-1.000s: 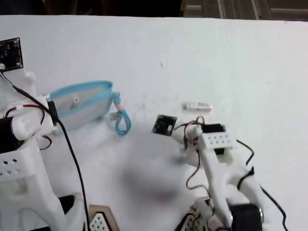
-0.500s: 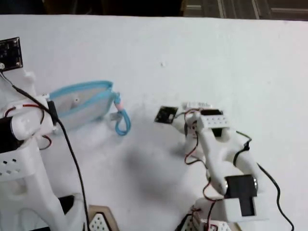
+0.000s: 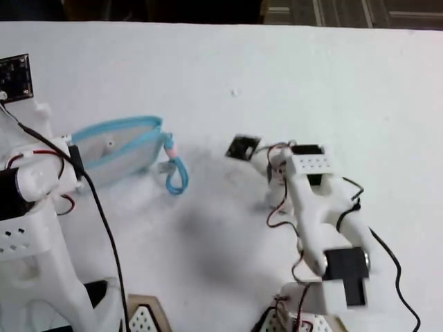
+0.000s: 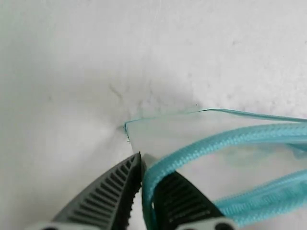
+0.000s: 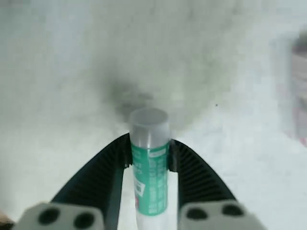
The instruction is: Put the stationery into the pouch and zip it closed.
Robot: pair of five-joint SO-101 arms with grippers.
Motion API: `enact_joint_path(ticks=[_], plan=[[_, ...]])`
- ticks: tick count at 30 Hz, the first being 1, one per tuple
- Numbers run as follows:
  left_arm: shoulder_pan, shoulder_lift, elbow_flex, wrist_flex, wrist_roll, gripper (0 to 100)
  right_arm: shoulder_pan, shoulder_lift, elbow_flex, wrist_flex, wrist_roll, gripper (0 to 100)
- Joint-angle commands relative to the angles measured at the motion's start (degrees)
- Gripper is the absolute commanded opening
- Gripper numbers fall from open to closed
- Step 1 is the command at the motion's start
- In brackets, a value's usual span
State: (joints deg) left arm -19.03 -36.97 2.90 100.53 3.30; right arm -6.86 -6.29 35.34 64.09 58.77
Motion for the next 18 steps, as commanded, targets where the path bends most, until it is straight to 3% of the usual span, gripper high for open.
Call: enact_joint_path(ticks=[1,10,13,18], plan=[[0.4,-1.2,-0.3,-1.6,-0.4,2,0.7,-10.9,-4.0,4.4,-8.7,1.8],[0.4,-1.2,-0.3,-1.6,-0.4,2,-5.2,-39.7,5.6,17.0,-26.2,1.8],[0.4,-1.2,-0.3,-1.6,-0.4,2,-9.1,-48.6,11.8,12.7,-33.8,1.8],[0.4,-1.2,-0.3,-1.6,-0.4,2,-14.6,-60.4,15.5,-1.5,-57.1,1.8]])
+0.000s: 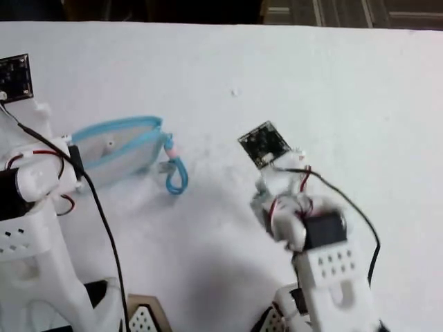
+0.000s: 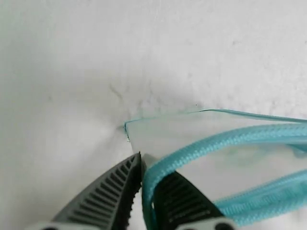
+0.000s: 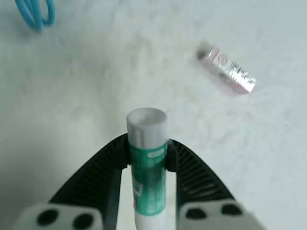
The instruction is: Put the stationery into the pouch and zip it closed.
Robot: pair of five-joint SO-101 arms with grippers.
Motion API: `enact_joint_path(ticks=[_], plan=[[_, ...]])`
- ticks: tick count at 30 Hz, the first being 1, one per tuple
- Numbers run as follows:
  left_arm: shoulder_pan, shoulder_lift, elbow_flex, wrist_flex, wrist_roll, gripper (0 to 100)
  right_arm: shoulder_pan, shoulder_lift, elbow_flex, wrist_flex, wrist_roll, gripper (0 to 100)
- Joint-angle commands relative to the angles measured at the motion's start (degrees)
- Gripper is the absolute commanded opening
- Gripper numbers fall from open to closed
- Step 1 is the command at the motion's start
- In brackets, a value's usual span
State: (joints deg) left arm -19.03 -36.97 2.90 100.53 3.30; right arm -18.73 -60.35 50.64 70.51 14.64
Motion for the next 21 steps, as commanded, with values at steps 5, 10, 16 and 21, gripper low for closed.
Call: enact_joint_path(ticks=[5,10,16,21], plan=[[0.4,-1.2,-0.3,-1.6,-0.4,2,-7.2,-13.1,0.3,-27.0,-23.3,1.8],[0.4,-1.2,-0.3,-1.6,-0.4,2,-13.4,-14.3,-0.4,-45.8,-23.7,1.8],[0.3,-1.2,-0.4,-1.6,-0.4,2,-19.5,-7.3,-7.8,-59.0,-23.6,1.7],[0.2,-1.2,-0.4,-1.6,-0.4,2,-25.2,6.3,-19.1,-59.6,-23.6,1.7]])
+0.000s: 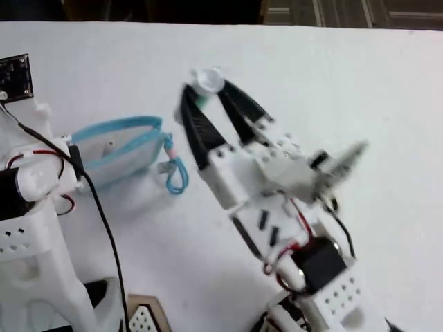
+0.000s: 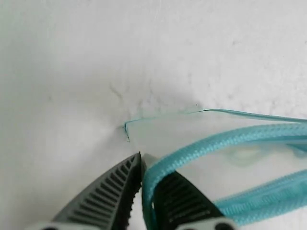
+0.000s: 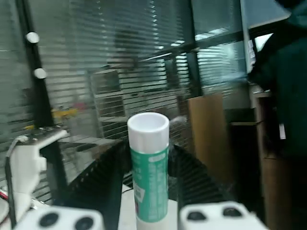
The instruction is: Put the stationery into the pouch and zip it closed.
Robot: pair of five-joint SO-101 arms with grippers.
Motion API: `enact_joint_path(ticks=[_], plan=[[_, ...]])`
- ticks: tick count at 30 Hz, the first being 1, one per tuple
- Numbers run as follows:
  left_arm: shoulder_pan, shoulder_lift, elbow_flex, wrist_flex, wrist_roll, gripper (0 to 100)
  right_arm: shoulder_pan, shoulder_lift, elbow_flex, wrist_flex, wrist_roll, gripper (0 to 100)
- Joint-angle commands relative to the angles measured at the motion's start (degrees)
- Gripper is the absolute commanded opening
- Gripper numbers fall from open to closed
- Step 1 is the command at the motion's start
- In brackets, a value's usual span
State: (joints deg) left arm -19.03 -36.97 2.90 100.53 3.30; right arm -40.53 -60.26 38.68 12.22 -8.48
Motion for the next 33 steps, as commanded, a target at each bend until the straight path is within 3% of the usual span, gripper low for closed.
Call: enact_joint_path(ticks=[1,7,14,20,27,33], plan=[[0.1,-1.2,-0.4,-1.6,-0.4,2,-4.7,8.3,-8.5,-1.4,-0.5,1.7],[0.0,-1.2,-0.4,-1.4,-0.4,2,-11.0,16.0,-8.6,-1.5,-0.5,1.7],[0.0,-1.2,-0.4,-1.4,-0.4,2,-11.1,24.1,-2.4,-9.3,-0.5,1.7],[0.0,-1.2,-0.4,-1.5,-0.4,2,-11.1,26.5,0.3,-8.8,-0.3,3.1],[0.0,-1.2,-0.4,-1.6,-0.4,2,-11.2,21.6,-1.0,2.6,-0.3,35.0],[0.1,-1.2,-0.4,-1.6,-0.4,2,-5.4,18.7,-9.6,8.0,-0.5,35.1]])
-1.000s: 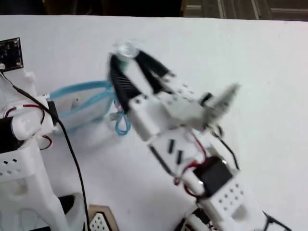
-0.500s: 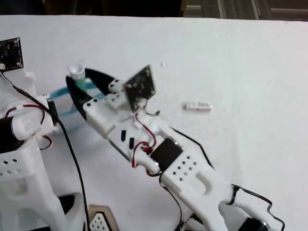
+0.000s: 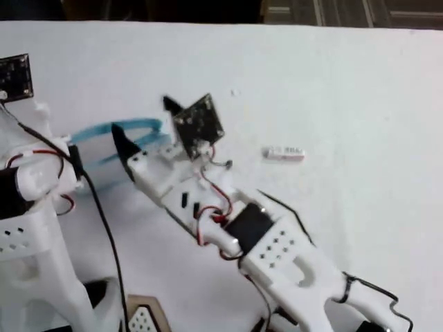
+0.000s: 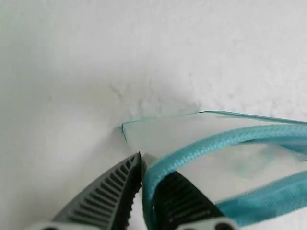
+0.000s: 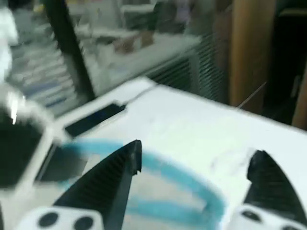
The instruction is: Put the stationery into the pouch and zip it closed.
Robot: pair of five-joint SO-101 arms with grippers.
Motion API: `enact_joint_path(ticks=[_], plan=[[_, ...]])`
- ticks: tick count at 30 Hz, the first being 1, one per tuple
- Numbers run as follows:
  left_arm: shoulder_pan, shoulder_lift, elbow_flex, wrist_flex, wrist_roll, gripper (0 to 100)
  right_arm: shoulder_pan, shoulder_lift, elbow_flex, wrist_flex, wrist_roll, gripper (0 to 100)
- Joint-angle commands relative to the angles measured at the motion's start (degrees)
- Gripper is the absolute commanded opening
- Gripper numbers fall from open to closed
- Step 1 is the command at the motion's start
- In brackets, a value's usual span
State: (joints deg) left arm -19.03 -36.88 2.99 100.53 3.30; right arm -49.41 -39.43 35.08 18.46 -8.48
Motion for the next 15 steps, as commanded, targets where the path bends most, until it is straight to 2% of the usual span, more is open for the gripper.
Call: enact_joint_path(ticks=[1,7,10,15], plan=[[0.1,-1.3,-0.4,-1.6,-0.4,2,5.1,-2.1,-7.9,2.9,-0.5,35.1],[0.1,-1.3,-0.4,-1.6,-0.4,2,21.3,6.0,-20.3,15.4,1.5,35.1],[0.0,-1.3,-0.4,-1.6,-0.4,2,28.4,14.3,-26.3,25.4,14.1,33.0],[0.0,-1.3,-0.4,-1.6,-0.4,2,37.7,29.0,-35.3,46.9,39.9,22.4]])
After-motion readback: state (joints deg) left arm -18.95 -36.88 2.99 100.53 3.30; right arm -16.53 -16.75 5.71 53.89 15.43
